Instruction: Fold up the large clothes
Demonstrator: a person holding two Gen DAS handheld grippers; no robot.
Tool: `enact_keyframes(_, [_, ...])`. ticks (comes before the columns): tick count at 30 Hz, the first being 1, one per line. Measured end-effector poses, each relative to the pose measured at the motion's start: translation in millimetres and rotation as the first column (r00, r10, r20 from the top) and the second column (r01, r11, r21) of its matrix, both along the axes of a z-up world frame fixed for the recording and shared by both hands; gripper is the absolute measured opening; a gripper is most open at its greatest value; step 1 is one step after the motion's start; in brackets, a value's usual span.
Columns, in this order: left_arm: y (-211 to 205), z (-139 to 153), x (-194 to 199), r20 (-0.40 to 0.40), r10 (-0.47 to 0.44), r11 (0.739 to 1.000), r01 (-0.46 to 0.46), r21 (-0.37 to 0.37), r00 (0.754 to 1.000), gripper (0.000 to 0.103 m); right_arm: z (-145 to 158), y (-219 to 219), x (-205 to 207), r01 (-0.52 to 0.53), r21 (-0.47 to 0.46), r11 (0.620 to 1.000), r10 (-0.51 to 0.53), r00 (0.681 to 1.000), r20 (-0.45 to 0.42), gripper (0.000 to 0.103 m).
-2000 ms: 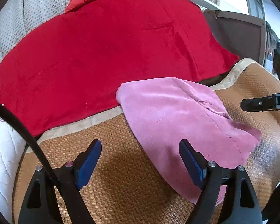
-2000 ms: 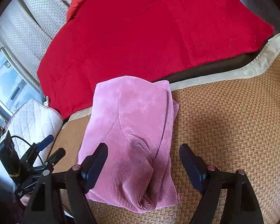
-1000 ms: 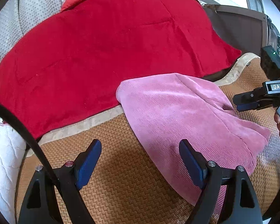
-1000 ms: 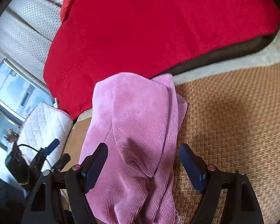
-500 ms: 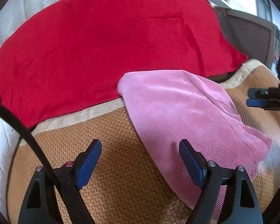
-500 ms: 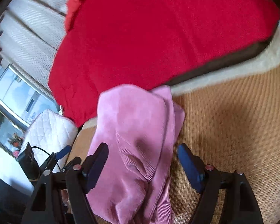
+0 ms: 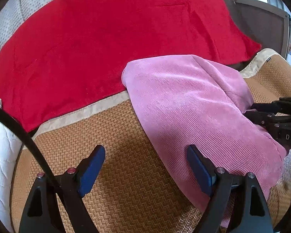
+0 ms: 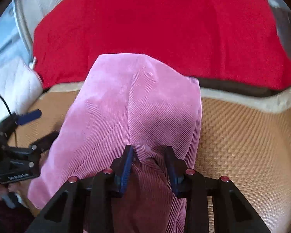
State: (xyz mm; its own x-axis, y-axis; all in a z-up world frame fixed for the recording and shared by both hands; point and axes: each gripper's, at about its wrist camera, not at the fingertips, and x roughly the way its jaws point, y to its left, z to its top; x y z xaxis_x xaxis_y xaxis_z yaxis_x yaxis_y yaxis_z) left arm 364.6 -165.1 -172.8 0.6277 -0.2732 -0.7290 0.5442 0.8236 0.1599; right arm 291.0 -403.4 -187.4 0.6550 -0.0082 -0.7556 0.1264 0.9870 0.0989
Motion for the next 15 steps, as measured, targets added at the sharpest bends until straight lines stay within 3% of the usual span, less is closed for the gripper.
enact_keyframes(15, [0.4, -2.7, -0.4, -0.002, 0.005, 1.0, -0.005, -0.01, 1.0, 0.087, 2.5, 26.3, 5.5, 0.012, -0.175, 0.984, -0.011, 1.0, 0.005, 0.037])
